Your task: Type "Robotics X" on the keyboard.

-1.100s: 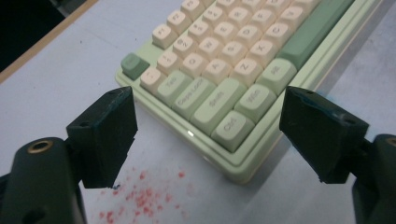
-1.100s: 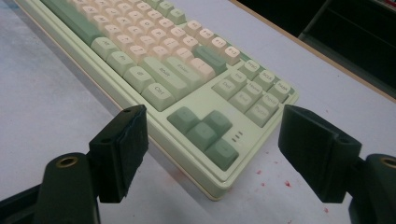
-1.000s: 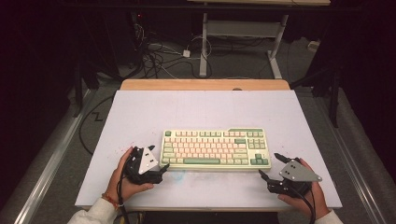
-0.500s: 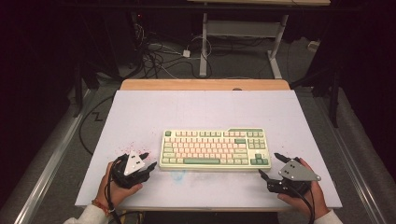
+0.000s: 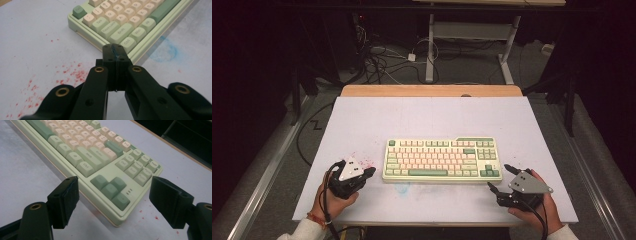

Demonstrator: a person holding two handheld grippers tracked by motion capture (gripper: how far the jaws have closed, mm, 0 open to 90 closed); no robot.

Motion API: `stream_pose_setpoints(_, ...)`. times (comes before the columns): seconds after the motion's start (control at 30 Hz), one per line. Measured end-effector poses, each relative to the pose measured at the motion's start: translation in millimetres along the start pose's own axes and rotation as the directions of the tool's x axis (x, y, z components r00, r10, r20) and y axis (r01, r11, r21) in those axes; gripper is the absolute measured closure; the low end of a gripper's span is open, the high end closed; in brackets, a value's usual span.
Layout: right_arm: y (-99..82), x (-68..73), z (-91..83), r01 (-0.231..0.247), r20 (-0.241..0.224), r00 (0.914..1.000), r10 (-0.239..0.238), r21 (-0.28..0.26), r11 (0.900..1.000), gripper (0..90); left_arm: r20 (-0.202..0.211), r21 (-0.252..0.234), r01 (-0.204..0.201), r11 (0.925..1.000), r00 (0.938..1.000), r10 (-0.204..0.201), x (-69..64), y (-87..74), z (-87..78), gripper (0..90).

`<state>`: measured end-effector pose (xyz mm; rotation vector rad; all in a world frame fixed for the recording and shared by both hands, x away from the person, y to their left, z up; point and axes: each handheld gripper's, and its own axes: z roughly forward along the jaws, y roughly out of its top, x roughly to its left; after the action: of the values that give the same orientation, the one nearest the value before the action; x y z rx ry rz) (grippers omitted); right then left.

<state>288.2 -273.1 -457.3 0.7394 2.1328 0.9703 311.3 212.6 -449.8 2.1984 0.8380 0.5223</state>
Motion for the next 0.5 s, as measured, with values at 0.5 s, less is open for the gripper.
stream_pose_setpoints(0.5, 0.2, 2.2, 3.7, 0.005, -0.013, 0.9999, -0.005, 0.012, 0.9999, 24.8, 0.062, 0.028, -0.039, 0.9989, 0.9974, 0.037, -4.5, 44.7, 34.4, 86.3)
